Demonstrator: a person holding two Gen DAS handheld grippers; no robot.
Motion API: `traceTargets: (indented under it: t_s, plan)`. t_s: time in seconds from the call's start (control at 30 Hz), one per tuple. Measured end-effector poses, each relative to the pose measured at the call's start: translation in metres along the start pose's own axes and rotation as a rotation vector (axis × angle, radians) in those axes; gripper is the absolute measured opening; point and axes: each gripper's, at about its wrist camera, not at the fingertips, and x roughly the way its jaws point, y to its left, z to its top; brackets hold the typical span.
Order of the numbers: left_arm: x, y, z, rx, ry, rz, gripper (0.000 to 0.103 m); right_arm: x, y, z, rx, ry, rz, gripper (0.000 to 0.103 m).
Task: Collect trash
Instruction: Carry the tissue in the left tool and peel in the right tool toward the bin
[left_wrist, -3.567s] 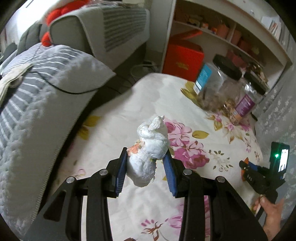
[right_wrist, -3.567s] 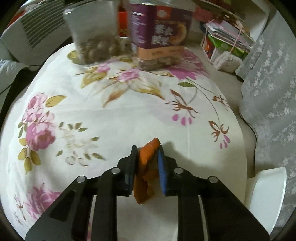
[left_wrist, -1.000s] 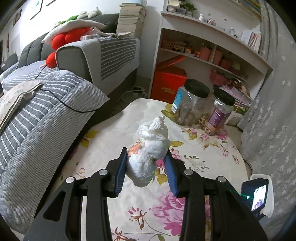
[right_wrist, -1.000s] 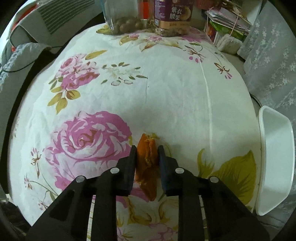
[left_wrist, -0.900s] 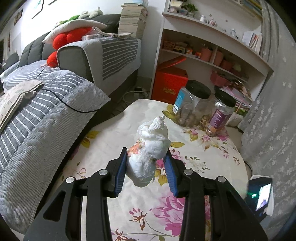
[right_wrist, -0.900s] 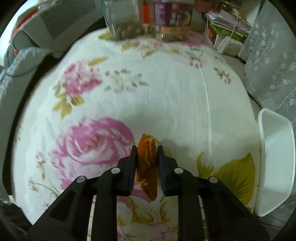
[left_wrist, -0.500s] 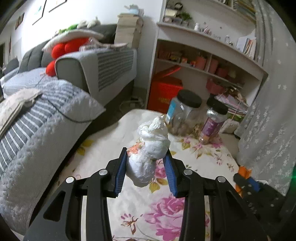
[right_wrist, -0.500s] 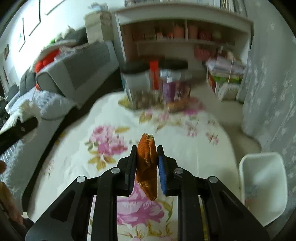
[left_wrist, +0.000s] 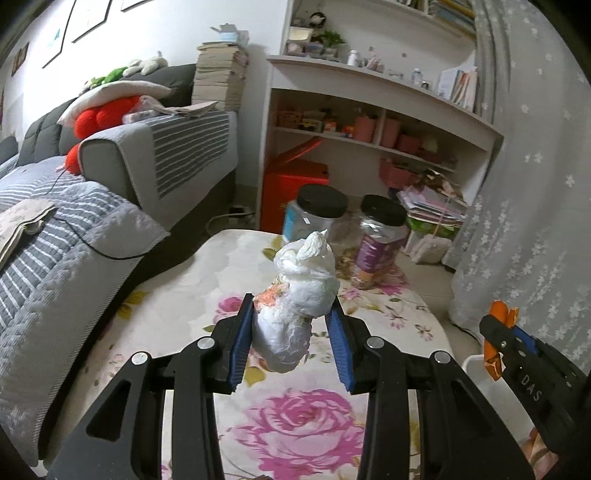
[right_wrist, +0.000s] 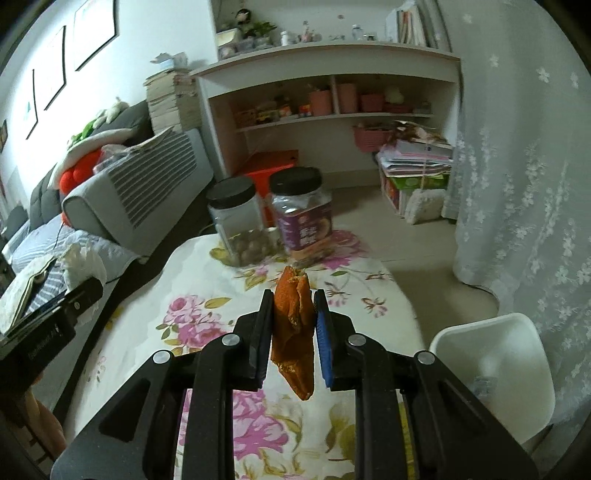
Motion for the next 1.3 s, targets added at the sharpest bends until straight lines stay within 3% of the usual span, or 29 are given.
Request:
traceTargets:
  t_s: [0.77,1.3]
  plan:
    - [0.005,-0.117,-0.009,0.069,0.042,-0.187,0.039,-0.042,-0.1,0.006,0.102,-0.048,-0.149,0.021]
    - [0.002,-0.201,-0.033,0.178,0.081,-0.308,0.039,-0.066,-0.191,0.004,0.212,-0.02,-0.289,0.022]
